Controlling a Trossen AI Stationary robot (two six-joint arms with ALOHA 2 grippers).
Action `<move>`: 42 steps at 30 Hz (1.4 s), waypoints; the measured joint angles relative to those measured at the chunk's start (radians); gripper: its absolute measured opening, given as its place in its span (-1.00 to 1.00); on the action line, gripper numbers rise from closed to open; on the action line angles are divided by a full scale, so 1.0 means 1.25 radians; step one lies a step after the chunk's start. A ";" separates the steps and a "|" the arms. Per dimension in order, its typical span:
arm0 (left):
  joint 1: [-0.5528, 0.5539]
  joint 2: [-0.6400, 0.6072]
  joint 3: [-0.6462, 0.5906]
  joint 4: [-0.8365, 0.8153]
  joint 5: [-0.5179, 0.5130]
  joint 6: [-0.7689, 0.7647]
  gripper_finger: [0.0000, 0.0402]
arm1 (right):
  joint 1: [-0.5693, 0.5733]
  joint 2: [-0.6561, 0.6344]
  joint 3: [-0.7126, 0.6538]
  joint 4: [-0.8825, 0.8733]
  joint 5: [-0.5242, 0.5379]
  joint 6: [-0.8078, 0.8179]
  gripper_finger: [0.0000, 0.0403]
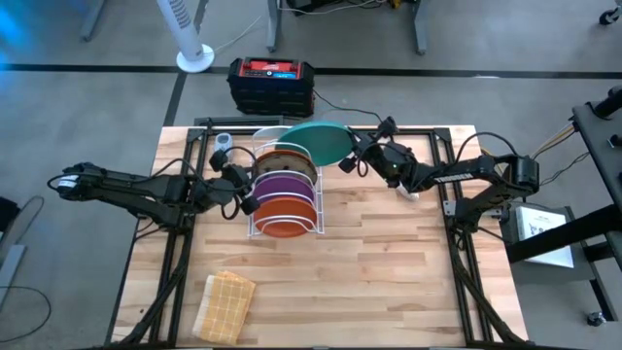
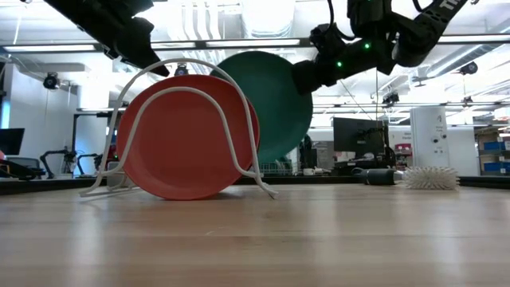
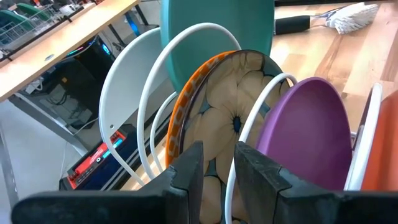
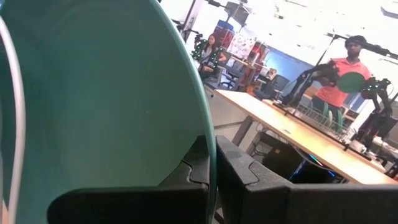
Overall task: Sort dishes
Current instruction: Put the green plate into the dish rack
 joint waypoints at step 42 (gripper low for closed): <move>0.000 0.000 0.000 0.001 0.000 0.001 -0.61 | -0.013 0.075 0.104 -0.086 -0.032 -0.020 -1.00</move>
